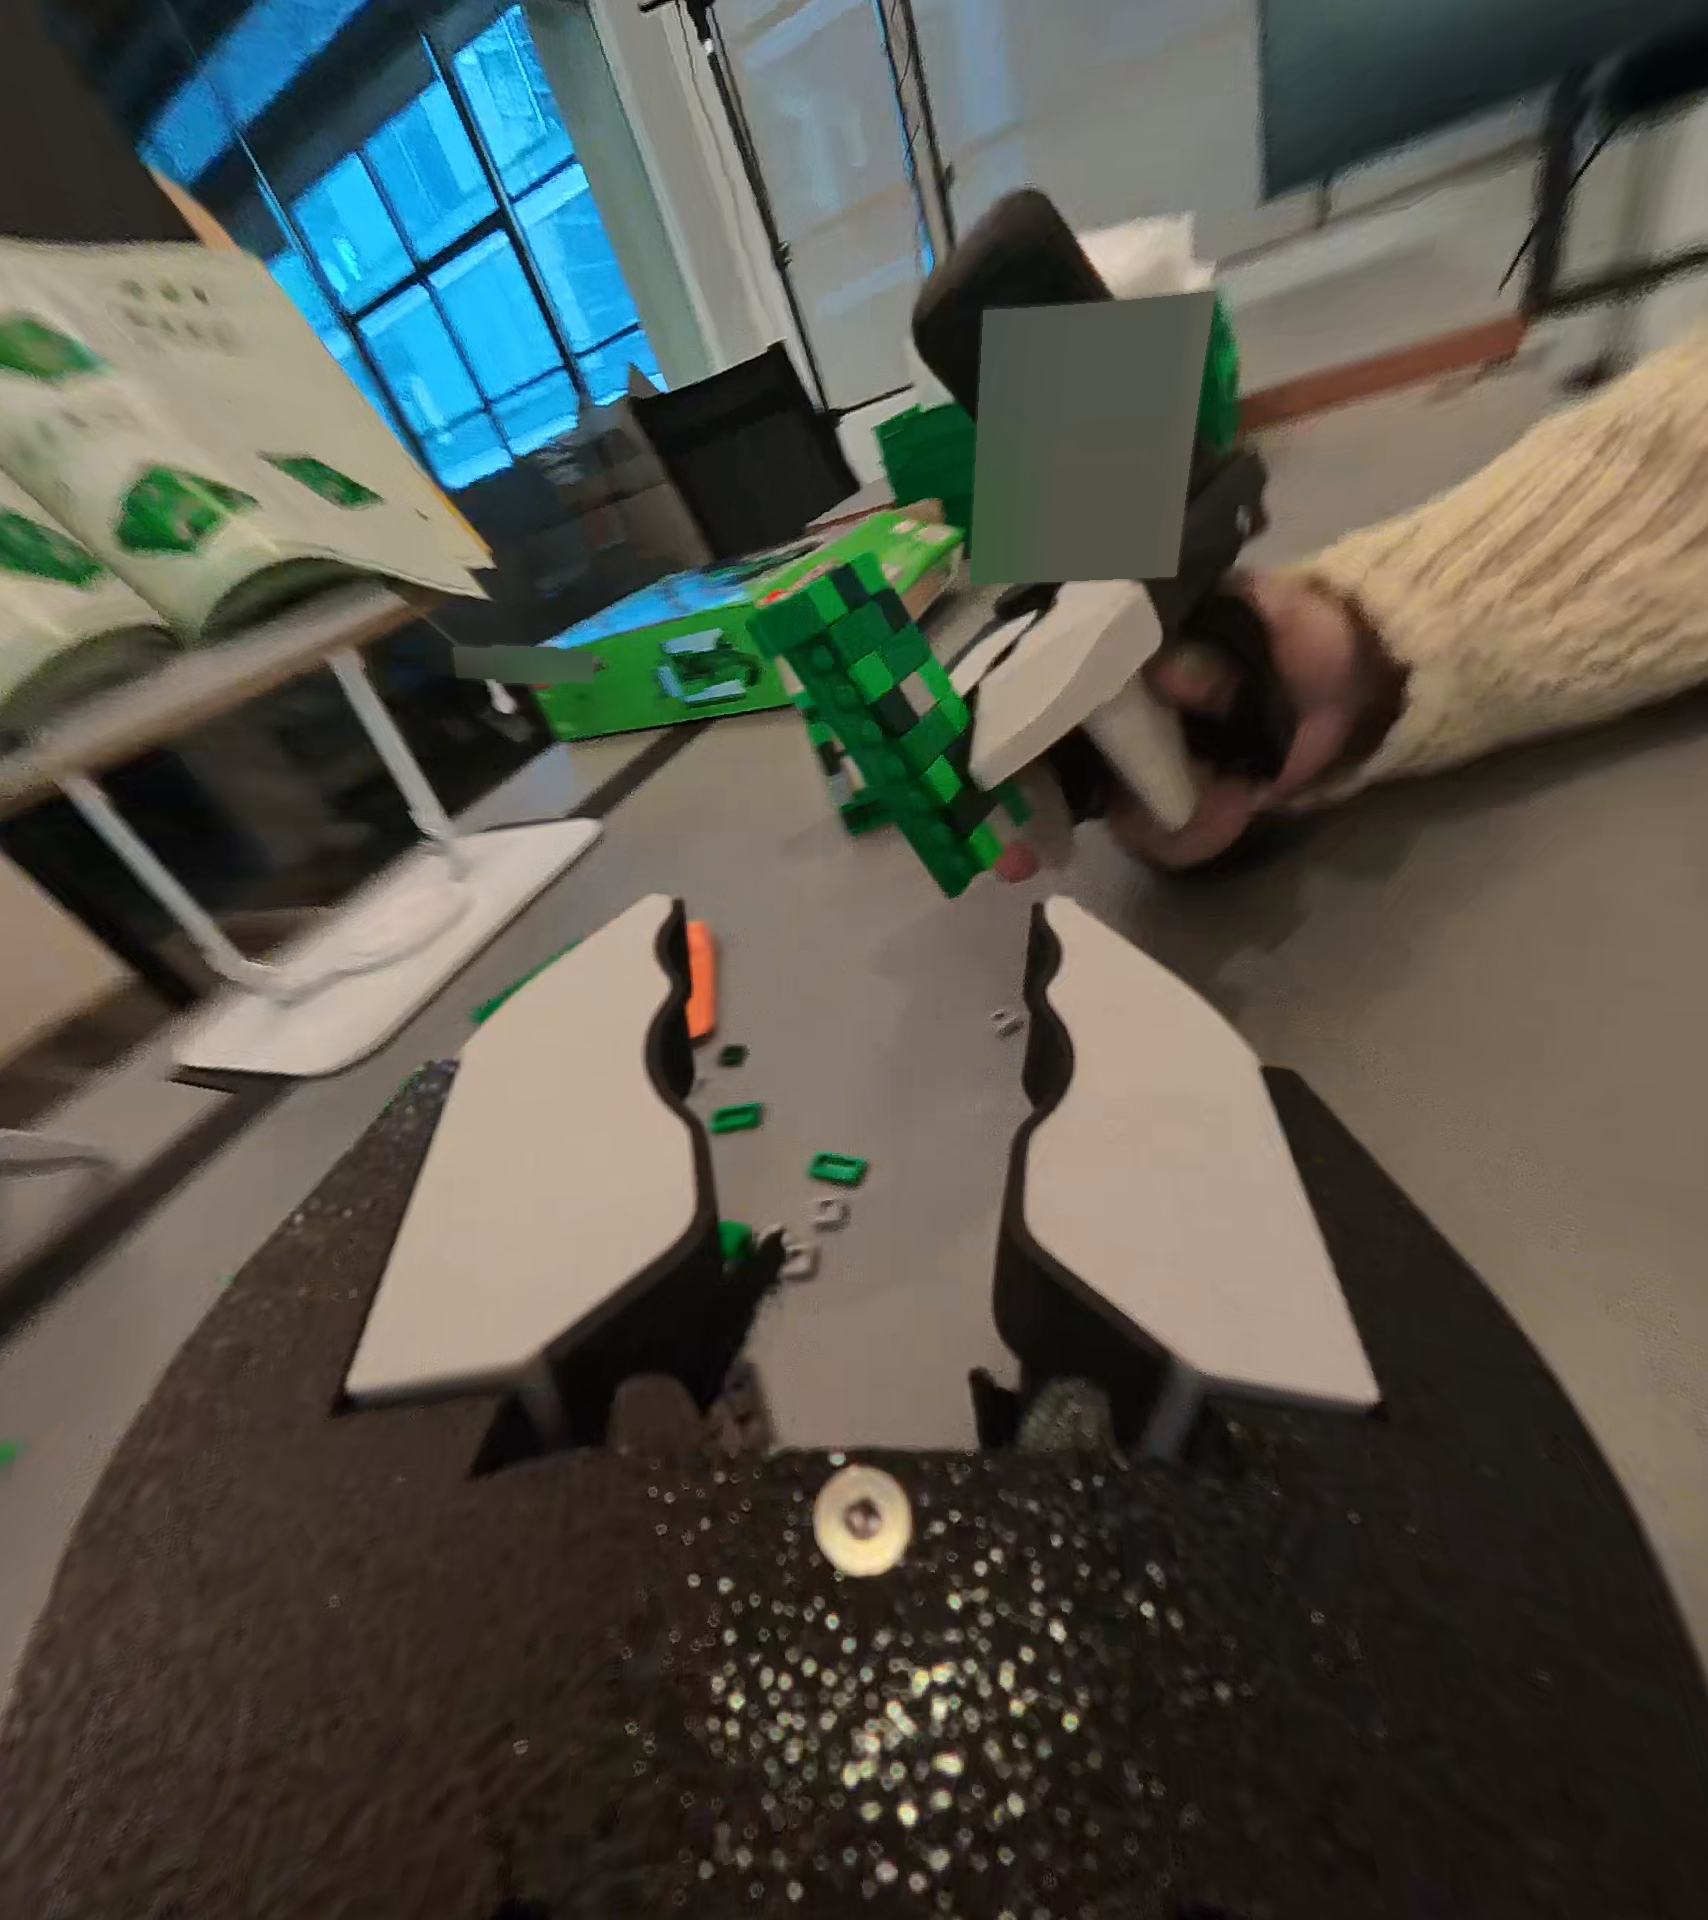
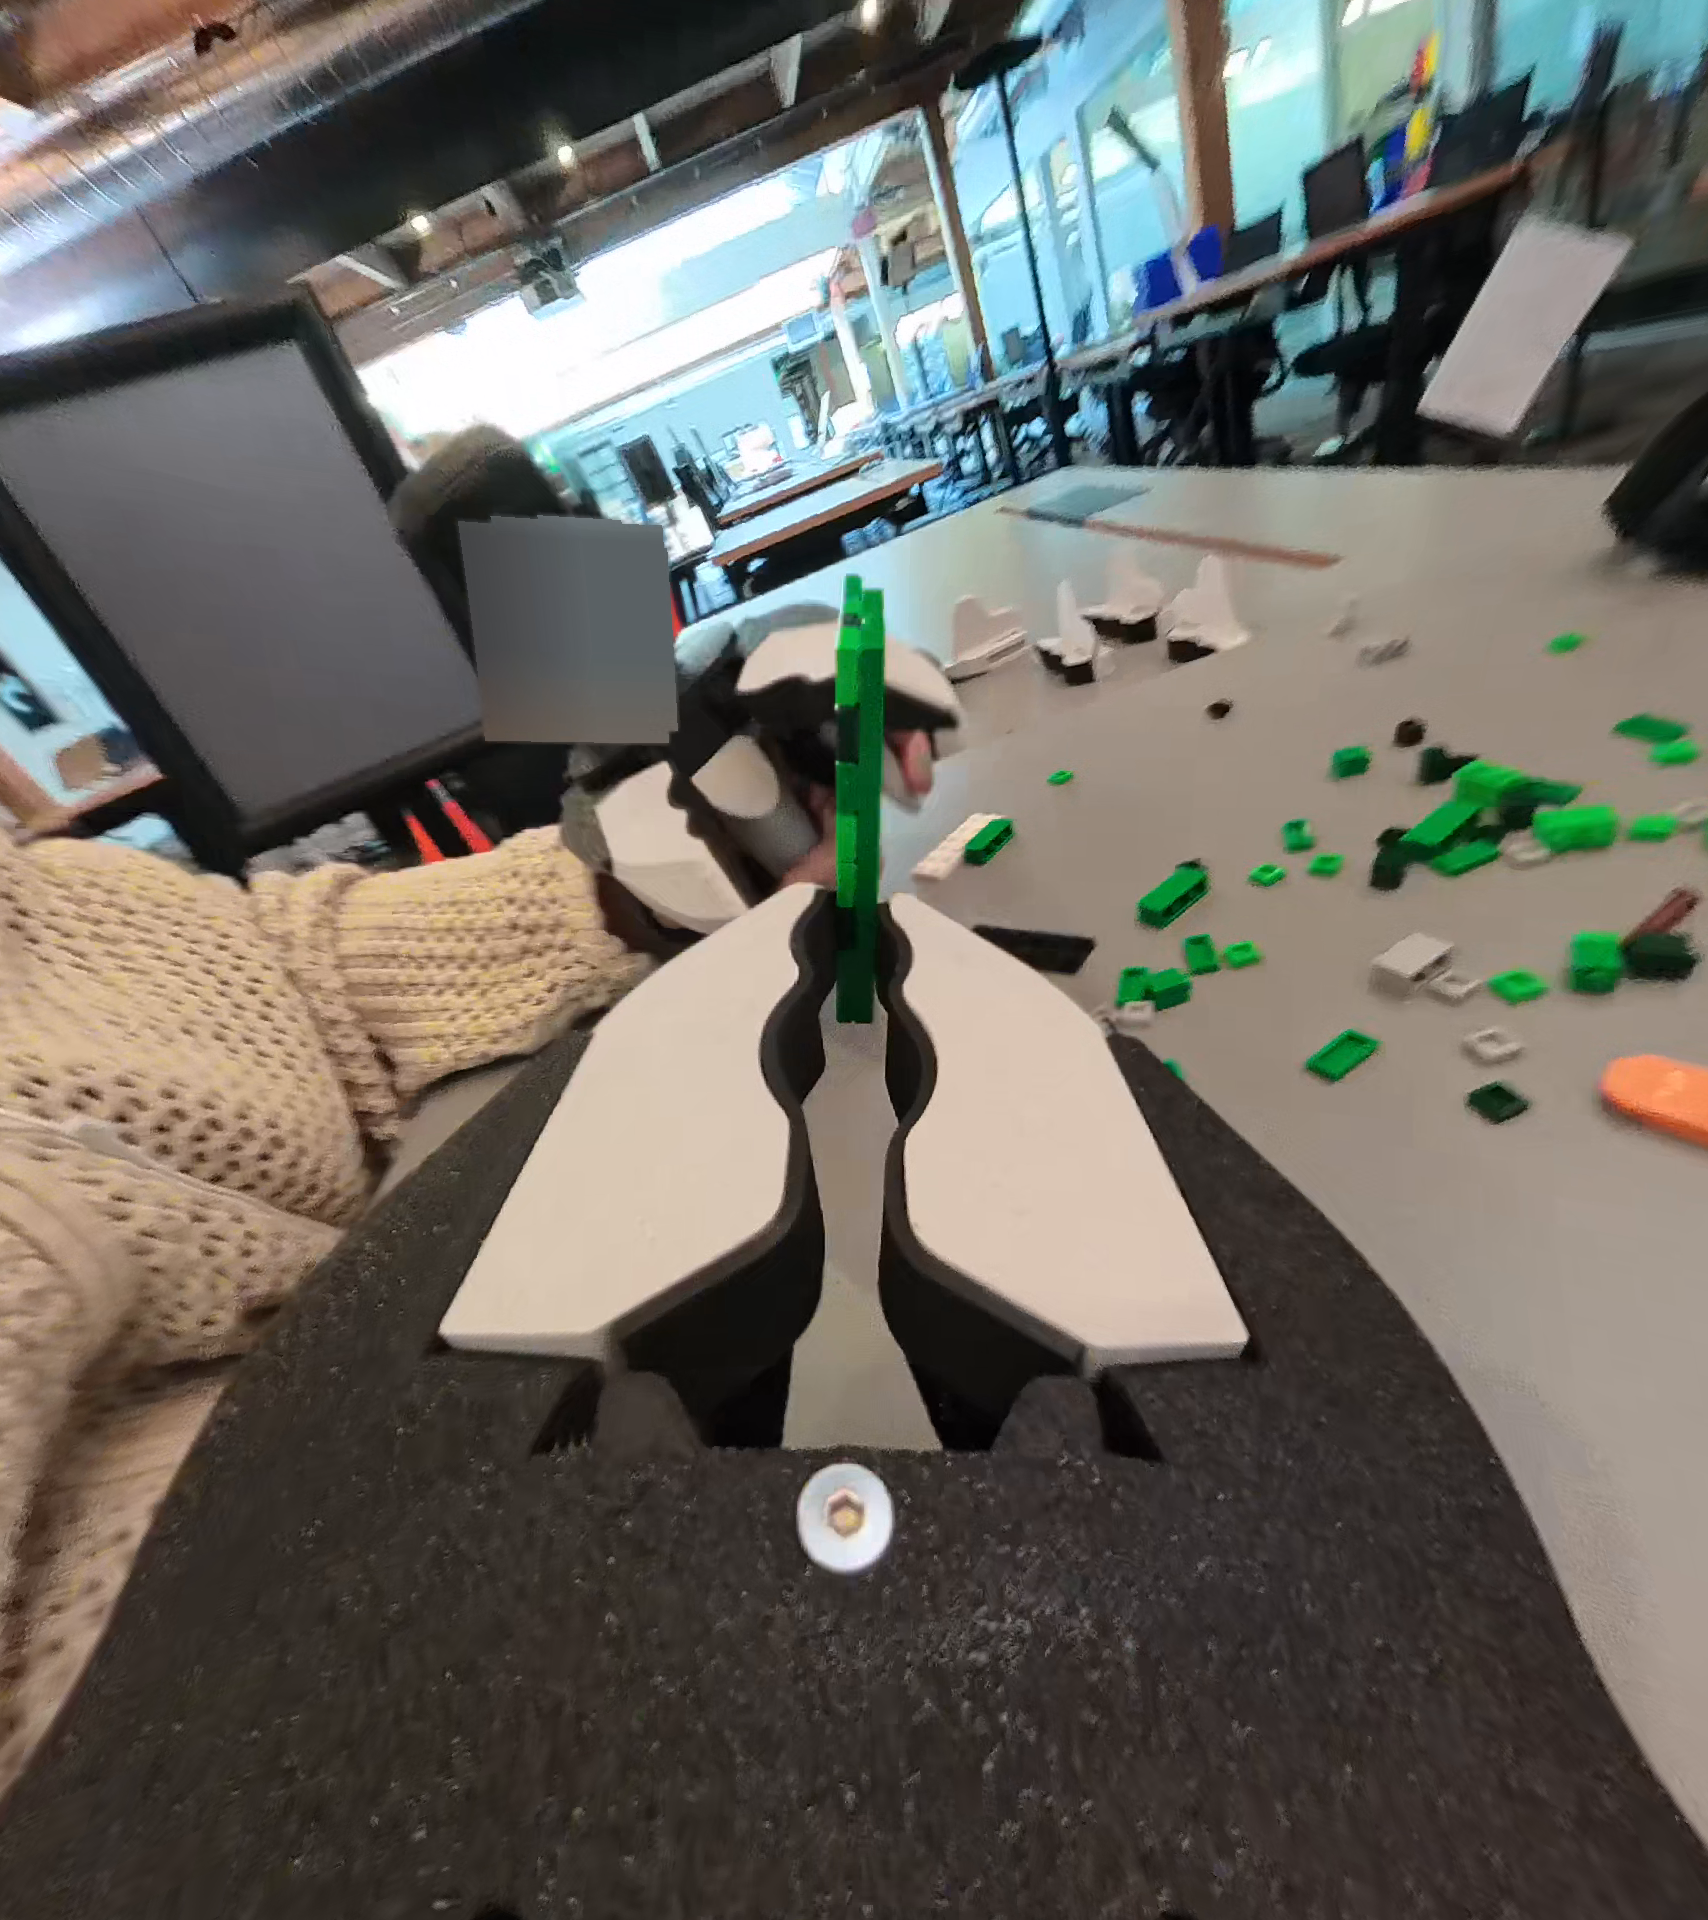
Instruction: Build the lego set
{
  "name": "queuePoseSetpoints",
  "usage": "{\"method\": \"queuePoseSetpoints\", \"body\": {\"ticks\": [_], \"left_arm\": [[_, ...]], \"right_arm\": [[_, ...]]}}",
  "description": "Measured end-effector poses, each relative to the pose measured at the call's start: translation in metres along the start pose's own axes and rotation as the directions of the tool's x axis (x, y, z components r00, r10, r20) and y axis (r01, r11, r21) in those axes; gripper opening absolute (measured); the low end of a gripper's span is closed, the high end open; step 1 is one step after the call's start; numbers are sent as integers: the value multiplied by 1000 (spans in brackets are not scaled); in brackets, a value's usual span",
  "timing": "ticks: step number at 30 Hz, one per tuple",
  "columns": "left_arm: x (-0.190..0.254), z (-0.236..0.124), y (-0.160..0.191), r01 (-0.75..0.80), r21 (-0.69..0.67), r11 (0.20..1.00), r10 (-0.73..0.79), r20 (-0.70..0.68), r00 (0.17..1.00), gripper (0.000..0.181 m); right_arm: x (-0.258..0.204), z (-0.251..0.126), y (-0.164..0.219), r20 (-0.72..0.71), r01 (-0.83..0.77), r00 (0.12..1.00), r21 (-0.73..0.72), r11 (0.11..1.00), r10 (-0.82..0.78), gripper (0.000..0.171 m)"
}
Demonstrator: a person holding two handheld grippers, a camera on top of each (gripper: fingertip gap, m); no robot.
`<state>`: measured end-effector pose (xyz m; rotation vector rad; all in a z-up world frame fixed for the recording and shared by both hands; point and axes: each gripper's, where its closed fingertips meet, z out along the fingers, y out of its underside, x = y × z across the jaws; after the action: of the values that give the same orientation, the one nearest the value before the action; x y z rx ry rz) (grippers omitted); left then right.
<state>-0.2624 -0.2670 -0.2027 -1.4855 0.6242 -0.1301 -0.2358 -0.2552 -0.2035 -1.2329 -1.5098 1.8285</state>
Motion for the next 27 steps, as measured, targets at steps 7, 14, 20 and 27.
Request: {"method": "queuePoseSetpoints", "body": {"ticks": [7,14,20,27], "left_arm": [[18,7,-8,-458,-82,885,464,87,881,100],[34,15,4,-537,-149,831,545,18,838,93],[33,14,-2,-498,-126,858,506,34,862,88],[39,17,5,-530,-142,836,535,0,845,75]], "right_arm": [[-21,2,27,58,-290,947,-257,922,315,6],[-30,4,28,75,-327,930,-281,902,360,6],[-33,2,35,77,-335,923,-327,884,378,6],[-32,2,38,74,-352,915,-334,874,396,6]]}}
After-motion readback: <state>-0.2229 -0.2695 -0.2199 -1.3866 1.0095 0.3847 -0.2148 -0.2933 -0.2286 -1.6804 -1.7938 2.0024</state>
